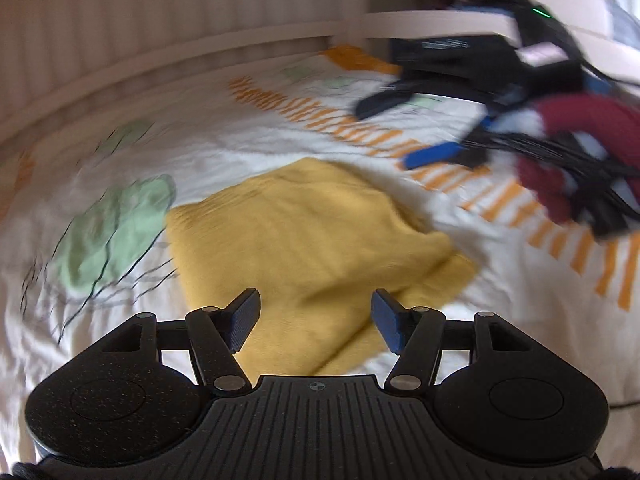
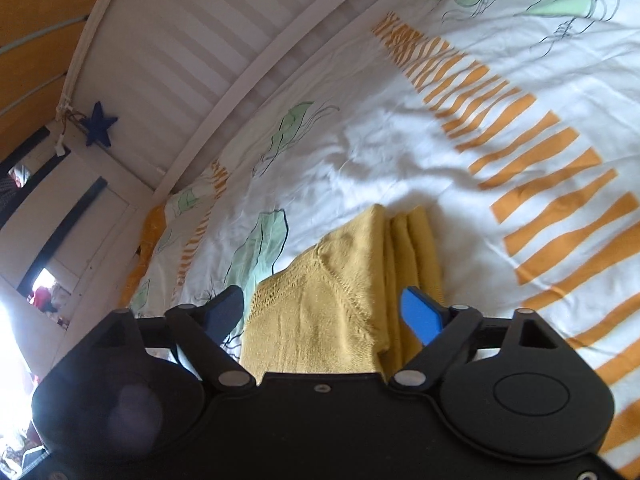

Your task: Fold small clothes

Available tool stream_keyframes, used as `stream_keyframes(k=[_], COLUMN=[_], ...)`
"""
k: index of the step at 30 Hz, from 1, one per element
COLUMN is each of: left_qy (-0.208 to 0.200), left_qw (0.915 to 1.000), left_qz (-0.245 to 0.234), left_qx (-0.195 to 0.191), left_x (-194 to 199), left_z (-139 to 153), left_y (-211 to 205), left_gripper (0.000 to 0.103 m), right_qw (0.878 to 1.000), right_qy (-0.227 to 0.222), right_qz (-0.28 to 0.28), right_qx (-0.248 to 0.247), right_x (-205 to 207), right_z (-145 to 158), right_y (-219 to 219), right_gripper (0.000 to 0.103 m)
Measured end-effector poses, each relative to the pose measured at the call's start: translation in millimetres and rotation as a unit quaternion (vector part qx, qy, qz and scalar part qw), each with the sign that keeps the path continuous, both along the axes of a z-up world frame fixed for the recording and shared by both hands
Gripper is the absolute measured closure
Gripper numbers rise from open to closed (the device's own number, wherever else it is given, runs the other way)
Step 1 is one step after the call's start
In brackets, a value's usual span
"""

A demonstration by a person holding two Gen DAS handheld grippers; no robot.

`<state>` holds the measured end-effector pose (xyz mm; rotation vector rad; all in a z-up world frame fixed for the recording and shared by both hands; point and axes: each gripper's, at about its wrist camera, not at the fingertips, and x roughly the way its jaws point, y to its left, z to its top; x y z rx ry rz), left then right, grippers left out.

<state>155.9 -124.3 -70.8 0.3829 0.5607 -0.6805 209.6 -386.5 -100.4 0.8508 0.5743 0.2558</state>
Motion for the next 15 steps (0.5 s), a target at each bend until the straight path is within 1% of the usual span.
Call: stream_keyframes(k=[3, 7, 10, 12, 14, 15], left_qy=[-0.012, -0.019, 0.002, 0.028, 0.049, 0.058], left_qw=[0.999, 0.9984, 0.9989, 0.999, 0.9981, 0.9977], left_qz=[-0.04, -0.052, -0.047, -0.032, -0.013, -0.005], left_qx=[0.018, 0.014, 0.0, -0.018, -0.034, -0.036], left_x=[-9, -12, -5, 4, 13, 17], left_z=[-7, -13, -17, -18, -20, -21], left_y=[-20, -35, -40, -39, -36, -36], left_gripper=[0.043, 0.043, 0.043, 0.043, 0.043, 0.043], right_qw=[1.0, 0.999, 0.999, 0.999, 0.998, 0.998], right_qy=[0.007, 0.017, 0.015, 0.016, 0.019, 0.022], right_qz=[0.014, 0.029, 0.037, 0.045, 0.052, 0.054], right_qx=[0.001, -0.017, -0.016, -0.008, -0.004, -0.004], right_x=[10, 26, 37, 44, 49, 51], right_z=[-5, -9, -12, -15, -18, -20], right_y=[4, 6, 5, 3, 1, 1], right_gripper=[0.018, 0.018, 0.018, 0.021, 0.021, 0.021])
